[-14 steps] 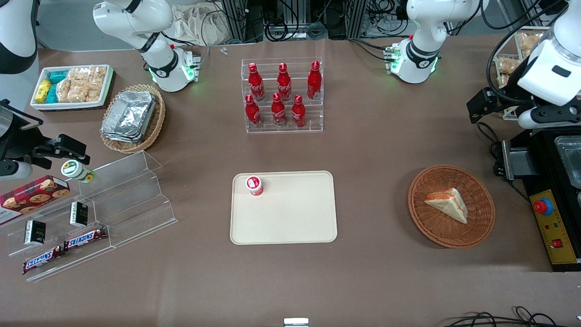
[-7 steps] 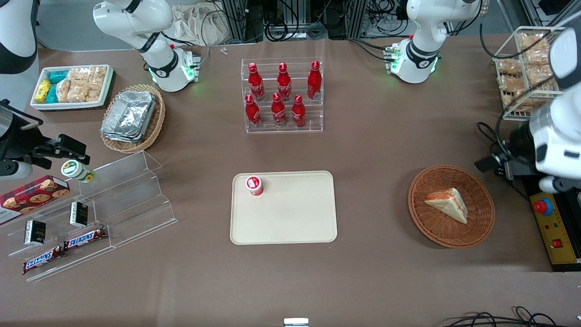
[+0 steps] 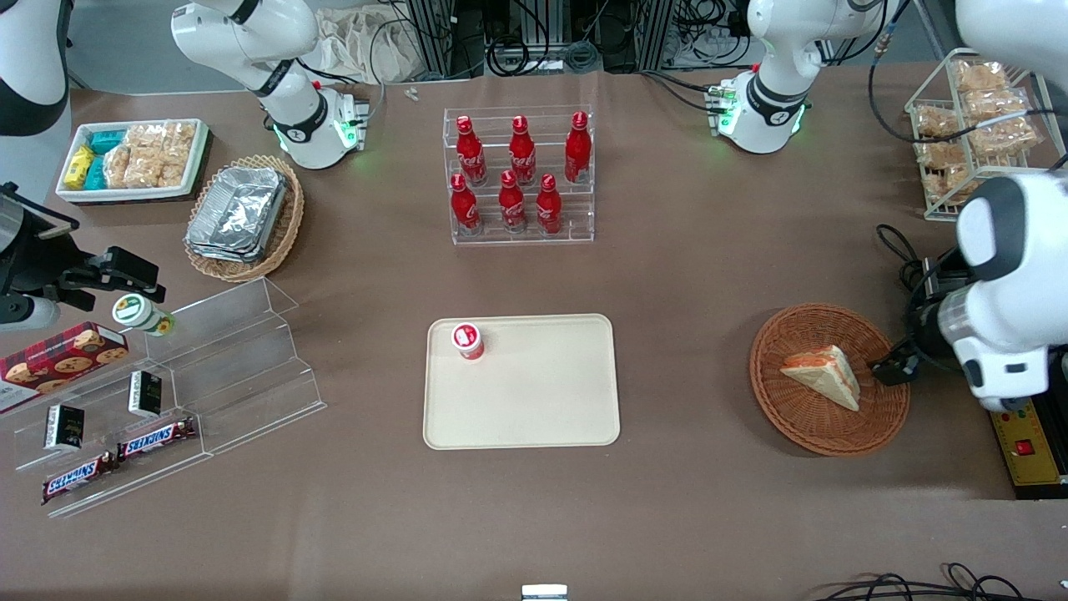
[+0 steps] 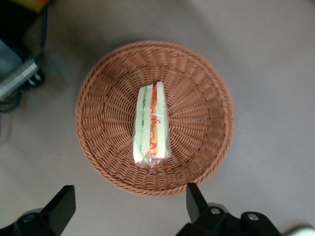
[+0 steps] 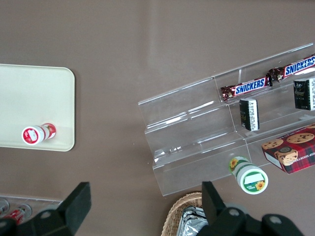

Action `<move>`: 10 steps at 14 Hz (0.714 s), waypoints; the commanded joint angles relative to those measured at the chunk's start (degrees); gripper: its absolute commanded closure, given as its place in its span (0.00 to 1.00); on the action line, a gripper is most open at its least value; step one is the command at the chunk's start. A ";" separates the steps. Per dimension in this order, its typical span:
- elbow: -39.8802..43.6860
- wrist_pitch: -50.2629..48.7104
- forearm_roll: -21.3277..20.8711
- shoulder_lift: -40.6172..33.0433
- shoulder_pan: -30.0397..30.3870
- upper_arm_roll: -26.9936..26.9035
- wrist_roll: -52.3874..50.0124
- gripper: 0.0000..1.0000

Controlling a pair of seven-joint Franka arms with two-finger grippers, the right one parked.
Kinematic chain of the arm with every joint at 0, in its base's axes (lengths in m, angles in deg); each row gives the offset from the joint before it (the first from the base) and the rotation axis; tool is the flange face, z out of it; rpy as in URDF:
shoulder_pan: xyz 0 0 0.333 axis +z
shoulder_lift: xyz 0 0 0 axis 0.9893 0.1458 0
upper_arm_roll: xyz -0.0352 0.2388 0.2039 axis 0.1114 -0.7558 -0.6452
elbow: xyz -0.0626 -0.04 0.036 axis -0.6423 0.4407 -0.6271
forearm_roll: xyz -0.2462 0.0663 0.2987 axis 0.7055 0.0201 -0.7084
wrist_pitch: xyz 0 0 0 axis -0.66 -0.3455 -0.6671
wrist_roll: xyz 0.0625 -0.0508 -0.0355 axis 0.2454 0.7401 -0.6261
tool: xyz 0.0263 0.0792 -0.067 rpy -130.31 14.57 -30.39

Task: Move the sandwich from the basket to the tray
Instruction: 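Close the left gripper on the wrapped sandwich in the basket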

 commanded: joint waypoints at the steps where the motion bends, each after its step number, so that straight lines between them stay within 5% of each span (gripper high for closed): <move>1: -1.29 3.43 3.03 2.15 0.49 0.01 -3.21 0.00; 3: -2.87 4.05 6.03 2.59 1.99 0.10 -2.59 0.00; 10: -9.47 12.48 4.98 5.66 1.37 0.10 -2.94 0.00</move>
